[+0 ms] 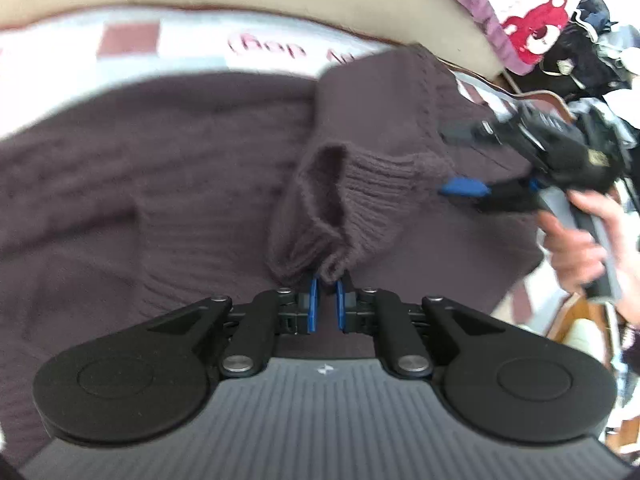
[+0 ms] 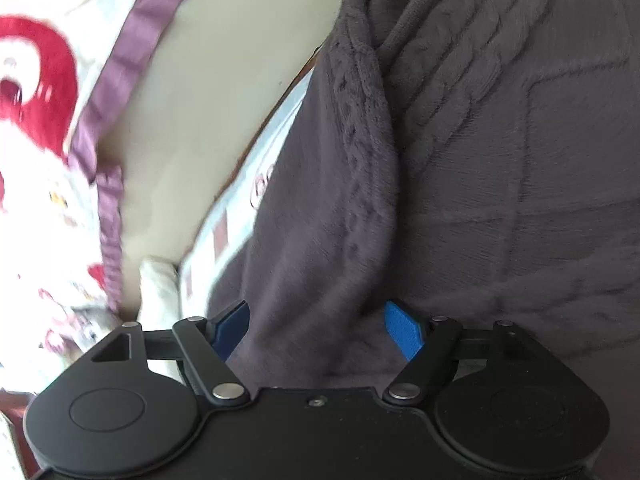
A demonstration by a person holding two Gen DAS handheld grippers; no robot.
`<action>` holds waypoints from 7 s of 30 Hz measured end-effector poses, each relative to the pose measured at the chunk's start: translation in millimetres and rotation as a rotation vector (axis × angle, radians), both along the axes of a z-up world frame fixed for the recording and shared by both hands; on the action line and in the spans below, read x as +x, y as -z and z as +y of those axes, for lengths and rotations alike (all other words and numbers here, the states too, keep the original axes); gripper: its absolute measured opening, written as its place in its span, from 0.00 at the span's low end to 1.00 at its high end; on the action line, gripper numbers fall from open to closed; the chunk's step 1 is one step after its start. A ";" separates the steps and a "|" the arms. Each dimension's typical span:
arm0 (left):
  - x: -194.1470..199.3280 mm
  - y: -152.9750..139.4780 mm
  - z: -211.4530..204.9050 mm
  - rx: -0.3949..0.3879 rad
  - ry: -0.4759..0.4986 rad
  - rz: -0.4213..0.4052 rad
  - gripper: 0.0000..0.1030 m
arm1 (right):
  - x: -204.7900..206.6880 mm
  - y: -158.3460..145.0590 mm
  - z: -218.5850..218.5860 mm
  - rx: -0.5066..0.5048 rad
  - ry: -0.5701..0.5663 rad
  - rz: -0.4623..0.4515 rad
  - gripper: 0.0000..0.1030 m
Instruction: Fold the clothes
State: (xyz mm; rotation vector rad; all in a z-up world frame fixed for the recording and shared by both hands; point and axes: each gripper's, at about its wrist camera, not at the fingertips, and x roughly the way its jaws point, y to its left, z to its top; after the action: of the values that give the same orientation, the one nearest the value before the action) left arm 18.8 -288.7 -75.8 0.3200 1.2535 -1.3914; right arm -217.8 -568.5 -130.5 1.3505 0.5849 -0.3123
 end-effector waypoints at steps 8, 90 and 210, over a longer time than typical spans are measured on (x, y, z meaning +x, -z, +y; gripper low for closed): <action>5.8 -5.1 4.4 -0.011 -0.009 -0.018 0.09 | 23.7 -23.2 19.7 -0.310 -0.034 -0.026 0.13; 76.1 -19.0 1.6 -0.185 -0.331 -0.202 0.63 | -62.7 -47.7 88.6 -0.798 -0.251 0.389 0.49; -40.2 44.9 -302.0 -0.041 0.013 0.167 0.26 | -127.2 -35.4 -140.3 -0.566 0.100 0.295 0.13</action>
State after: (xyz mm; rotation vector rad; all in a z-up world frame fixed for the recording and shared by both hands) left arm -21.4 -590.7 -120.7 0.1864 1.3587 -1.4771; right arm -345.0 -708.8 -95.1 0.7906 0.6141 -0.7102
